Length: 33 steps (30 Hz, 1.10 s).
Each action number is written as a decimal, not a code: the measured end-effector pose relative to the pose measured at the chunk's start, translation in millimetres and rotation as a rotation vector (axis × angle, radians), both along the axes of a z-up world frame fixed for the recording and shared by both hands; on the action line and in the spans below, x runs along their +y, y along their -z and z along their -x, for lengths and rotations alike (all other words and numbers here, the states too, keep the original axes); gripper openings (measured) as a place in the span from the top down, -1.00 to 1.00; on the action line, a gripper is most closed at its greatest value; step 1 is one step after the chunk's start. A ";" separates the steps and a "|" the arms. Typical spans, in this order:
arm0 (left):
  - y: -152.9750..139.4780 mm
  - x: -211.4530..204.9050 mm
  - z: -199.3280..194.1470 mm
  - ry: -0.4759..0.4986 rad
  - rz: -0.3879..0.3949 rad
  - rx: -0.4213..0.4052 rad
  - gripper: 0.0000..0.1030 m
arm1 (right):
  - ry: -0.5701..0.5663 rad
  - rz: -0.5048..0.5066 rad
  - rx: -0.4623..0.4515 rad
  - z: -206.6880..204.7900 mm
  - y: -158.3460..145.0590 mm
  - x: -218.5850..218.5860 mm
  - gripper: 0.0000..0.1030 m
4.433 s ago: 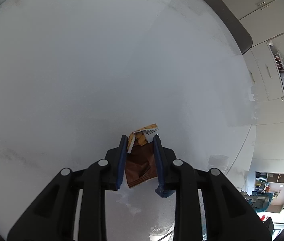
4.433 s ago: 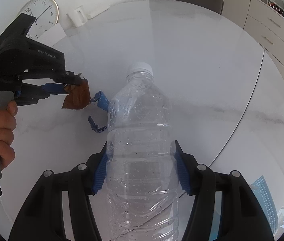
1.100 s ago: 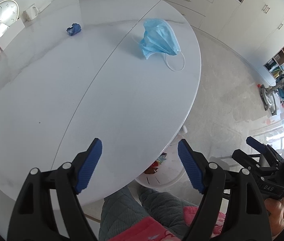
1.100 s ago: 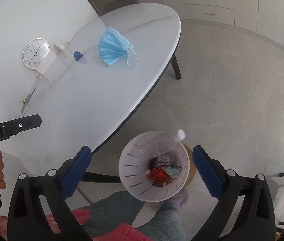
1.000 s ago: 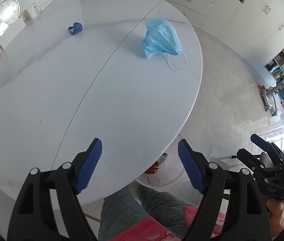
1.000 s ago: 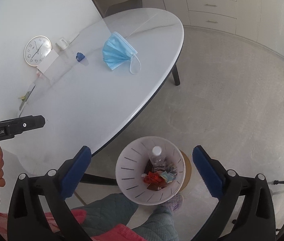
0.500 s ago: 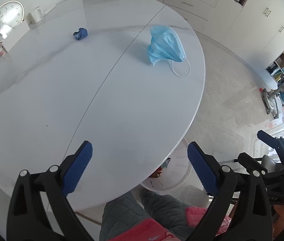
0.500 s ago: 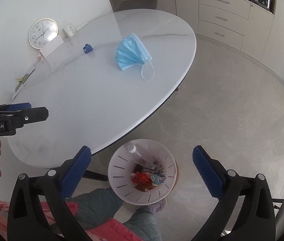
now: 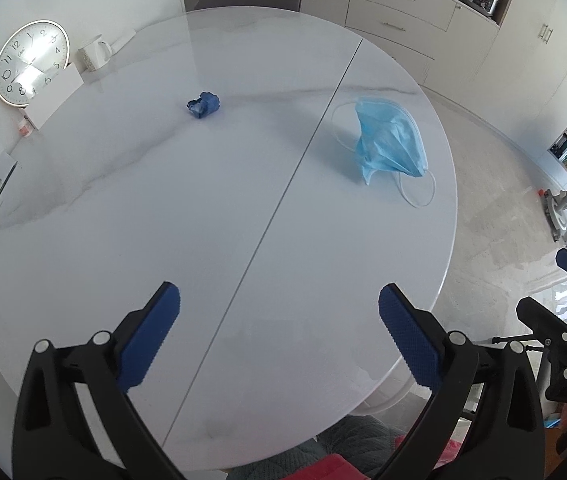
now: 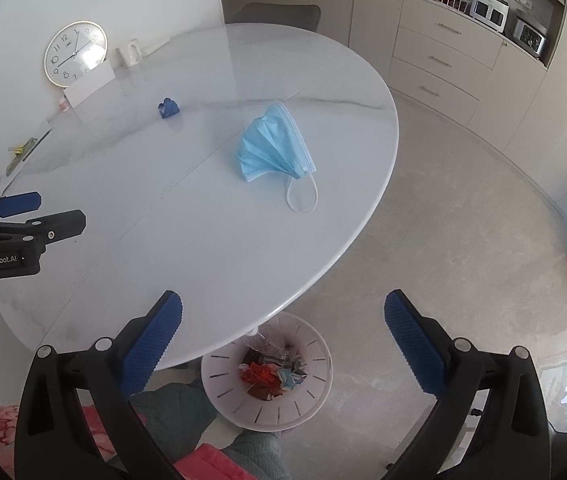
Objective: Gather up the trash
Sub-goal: 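Move both grippers back over the table toward the blue mask and wrapper, then grasp the blue crumpled wrapper with the left gripper while the right gripper grasps the blue mask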
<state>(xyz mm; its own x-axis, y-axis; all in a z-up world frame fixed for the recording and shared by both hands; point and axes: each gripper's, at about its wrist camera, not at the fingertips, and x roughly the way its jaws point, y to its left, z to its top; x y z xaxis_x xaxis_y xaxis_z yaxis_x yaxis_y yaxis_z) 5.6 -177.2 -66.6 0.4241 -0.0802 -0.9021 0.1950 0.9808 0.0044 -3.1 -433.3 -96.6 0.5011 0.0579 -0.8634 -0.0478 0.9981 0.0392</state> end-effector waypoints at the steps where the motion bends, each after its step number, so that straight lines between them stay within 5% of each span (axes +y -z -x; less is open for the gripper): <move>1: 0.9 3.7 -5.5 0.006 0.000 0.001 -0.85 | 0.005 0.001 0.002 -5.0 -1.3 5.4 -0.95; 12: 23.1 51.7 -98.5 0.140 -0.005 -0.017 -0.85 | 0.102 -0.048 0.054 -73.1 5.2 62.8 -0.95; 23: 64.2 89.4 -240.7 0.224 0.040 -0.057 -0.84 | 0.400 -0.195 0.124 -134.6 38.7 79.7 -0.95; 29: 94.9 75.9 -293.0 0.276 0.021 -0.037 -0.64 | 0.531 -0.238 0.164 -162.2 62.8 77.6 -0.95; 33: 111.9 67.5 -311.7 0.321 0.032 -0.009 -0.33 | 0.611 -0.271 0.182 -174.9 73.7 75.0 -0.95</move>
